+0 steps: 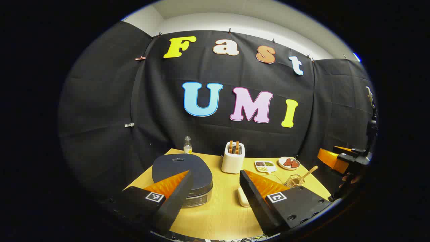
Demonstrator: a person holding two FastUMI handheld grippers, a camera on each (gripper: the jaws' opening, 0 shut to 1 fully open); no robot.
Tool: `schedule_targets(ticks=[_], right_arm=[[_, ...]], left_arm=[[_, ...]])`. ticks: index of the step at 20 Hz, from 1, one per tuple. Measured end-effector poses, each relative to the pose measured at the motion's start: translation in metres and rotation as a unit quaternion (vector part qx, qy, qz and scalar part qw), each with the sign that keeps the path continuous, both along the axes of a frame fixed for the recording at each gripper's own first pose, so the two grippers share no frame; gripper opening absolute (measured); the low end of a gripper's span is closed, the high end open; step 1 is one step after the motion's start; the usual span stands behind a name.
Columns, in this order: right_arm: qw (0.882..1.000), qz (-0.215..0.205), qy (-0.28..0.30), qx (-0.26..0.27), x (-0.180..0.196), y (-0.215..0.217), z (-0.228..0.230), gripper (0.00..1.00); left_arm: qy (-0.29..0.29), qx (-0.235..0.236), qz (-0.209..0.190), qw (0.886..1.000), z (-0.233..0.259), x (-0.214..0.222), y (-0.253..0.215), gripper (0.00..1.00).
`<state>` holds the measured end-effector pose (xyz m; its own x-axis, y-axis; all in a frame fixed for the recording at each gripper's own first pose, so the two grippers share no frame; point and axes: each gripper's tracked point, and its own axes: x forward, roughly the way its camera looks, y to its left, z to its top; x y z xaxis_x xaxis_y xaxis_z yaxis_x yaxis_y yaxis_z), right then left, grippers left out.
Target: Close the left gripper, press the button to open the rice cooker; take a wooden spoon from the chopstick holder with the right hand, scoop a spoonful of rice and pour it into the rice cooker, then put the wooden spoon back into the chopstick holder.
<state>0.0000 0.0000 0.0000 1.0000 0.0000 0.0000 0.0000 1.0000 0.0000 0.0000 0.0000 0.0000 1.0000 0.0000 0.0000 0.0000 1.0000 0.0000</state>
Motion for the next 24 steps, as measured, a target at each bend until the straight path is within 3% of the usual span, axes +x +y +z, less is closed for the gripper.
schedule_targets(ticks=[24], right_arm=[[1.000, -0.019, -0.005, 0.024, 0.009, -0.032, 0.000, 0.96]], left_arm=[[0.003, -0.009, 0.007, 1.000, -0.003, 0.018, -0.007, 0.95]])
